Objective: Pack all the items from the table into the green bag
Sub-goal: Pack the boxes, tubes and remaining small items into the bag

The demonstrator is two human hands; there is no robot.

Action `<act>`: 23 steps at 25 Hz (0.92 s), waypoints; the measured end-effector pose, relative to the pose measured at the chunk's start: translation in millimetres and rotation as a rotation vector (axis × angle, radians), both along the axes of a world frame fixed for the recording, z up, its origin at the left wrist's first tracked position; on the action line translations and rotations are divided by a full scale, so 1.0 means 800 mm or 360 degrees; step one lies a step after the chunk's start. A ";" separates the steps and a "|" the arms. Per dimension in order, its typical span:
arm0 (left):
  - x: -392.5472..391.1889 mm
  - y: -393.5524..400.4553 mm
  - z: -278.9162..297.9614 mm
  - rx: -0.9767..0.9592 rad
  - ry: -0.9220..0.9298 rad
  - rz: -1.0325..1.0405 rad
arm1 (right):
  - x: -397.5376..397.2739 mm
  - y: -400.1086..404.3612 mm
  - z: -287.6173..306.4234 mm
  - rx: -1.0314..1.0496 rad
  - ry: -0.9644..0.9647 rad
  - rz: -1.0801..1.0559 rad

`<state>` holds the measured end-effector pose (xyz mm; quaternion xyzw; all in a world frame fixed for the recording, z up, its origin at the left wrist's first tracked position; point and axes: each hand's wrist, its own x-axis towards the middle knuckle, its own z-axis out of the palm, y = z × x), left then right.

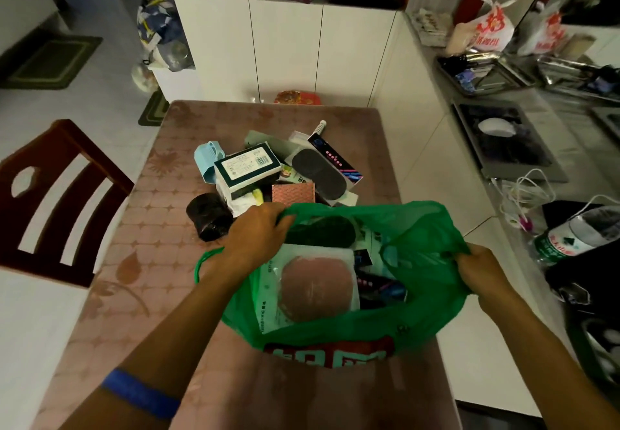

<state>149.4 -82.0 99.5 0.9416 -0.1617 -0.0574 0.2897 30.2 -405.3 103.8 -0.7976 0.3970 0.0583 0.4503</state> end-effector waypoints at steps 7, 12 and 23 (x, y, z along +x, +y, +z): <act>-0.003 0.006 -0.026 0.0088 -0.0246 0.0048 | 0.026 0.120 0.046 -0.0966 -0.0808 0.1173; 0.007 0.016 -0.030 0.0279 -0.0282 0.0285 | 0.022 0.184 -0.081 -0.0802 0.0368 0.2137; 0.143 0.178 -0.161 0.0337 0.0354 0.0528 | 0.058 0.211 -0.073 -0.0611 -0.0529 0.1276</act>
